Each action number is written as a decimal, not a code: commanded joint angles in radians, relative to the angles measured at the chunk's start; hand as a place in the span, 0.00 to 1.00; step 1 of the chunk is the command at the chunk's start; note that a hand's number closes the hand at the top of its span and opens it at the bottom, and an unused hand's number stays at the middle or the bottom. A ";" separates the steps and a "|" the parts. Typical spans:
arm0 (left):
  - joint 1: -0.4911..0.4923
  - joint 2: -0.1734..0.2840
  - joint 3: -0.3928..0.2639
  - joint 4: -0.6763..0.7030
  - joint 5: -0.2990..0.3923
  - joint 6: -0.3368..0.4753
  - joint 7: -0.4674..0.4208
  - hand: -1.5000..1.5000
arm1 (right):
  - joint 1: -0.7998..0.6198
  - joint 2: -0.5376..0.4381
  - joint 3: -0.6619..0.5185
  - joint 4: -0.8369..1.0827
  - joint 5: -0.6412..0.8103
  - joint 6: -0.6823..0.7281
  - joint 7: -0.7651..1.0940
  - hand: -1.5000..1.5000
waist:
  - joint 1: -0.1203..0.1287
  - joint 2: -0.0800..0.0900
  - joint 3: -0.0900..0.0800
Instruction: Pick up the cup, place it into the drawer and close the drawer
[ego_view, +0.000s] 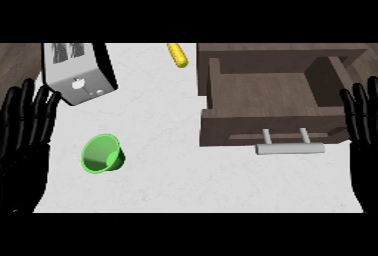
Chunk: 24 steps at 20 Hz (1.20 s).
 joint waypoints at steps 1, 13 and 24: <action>0.046 0.043 0.019 -0.035 0.105 -0.105 -0.008 0.00 | 0.040 -0.028 -0.056 -0.024 -0.050 0.037 -0.021 0.00 | 0.022 -0.001 0.007; -0.059 0.255 0.181 0.354 0.631 -0.492 0.078 0.00 | -0.090 -0.043 0.059 0.130 -0.048 0.119 0.093 0.00 | 0.024 0.003 0.007; -0.138 0.199 0.177 0.751 0.319 -0.574 -0.165 0.00 | -0.195 -0.068 -0.017 0.151 -0.122 0.160 0.155 0.00 | 0.018 0.002 0.007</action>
